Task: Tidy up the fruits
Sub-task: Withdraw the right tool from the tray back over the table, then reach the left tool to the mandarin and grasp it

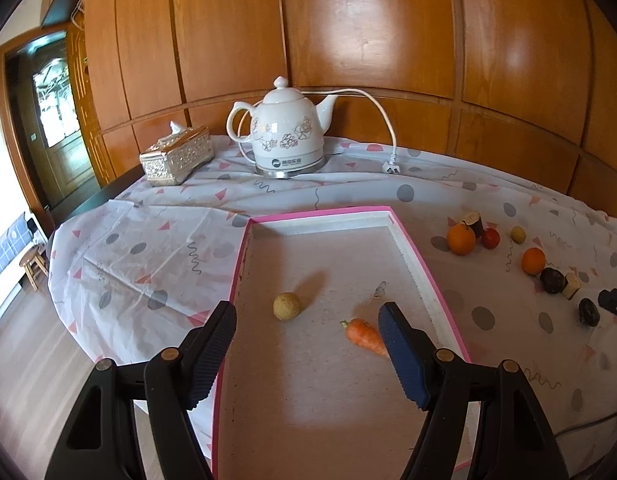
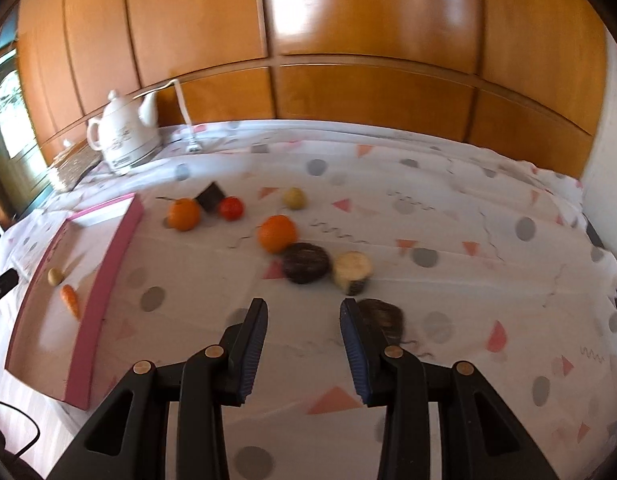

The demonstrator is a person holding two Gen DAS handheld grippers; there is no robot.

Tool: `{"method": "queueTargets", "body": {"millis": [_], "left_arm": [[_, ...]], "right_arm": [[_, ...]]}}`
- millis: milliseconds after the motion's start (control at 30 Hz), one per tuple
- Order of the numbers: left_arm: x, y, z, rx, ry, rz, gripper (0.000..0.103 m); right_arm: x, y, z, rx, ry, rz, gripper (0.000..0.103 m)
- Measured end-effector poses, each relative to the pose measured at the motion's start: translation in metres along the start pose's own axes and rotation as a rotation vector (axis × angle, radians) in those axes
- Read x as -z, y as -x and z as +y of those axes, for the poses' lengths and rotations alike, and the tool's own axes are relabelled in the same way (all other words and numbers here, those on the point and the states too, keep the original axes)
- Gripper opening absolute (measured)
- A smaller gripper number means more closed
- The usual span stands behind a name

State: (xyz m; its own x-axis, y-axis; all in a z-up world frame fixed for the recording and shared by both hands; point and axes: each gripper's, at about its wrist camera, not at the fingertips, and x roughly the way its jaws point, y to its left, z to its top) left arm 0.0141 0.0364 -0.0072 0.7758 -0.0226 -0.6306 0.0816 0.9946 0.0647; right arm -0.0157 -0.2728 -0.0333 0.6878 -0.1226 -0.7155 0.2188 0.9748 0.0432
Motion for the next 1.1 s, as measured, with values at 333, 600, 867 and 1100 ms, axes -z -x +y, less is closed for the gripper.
{"method": "queueTargets", "body": {"millis": [333,600,867,1100], "left_arm": [[-0.003,0.001,-0.021,0.015,-0.051,0.003,0.074],[-0.013,-0.011,-0.042,0.109,-0.049,0.066,0.074],[-0.03,-0.026,-0.071,0.198,-0.085,0.118,0.061],[-0.049,-0.053,-0.097,0.28,-0.109,0.187,0.041]], "right_arm": [[0.01,-0.001,-0.042,0.071,-0.084,-0.007,0.038],[0.018,-0.007,-0.089,0.231,-0.194,-0.001,0.038],[0.034,-0.007,-0.144,0.399,-0.326,0.021,0.038],[0.045,-0.007,-0.171,0.49,-0.376,0.019,0.038]]}}
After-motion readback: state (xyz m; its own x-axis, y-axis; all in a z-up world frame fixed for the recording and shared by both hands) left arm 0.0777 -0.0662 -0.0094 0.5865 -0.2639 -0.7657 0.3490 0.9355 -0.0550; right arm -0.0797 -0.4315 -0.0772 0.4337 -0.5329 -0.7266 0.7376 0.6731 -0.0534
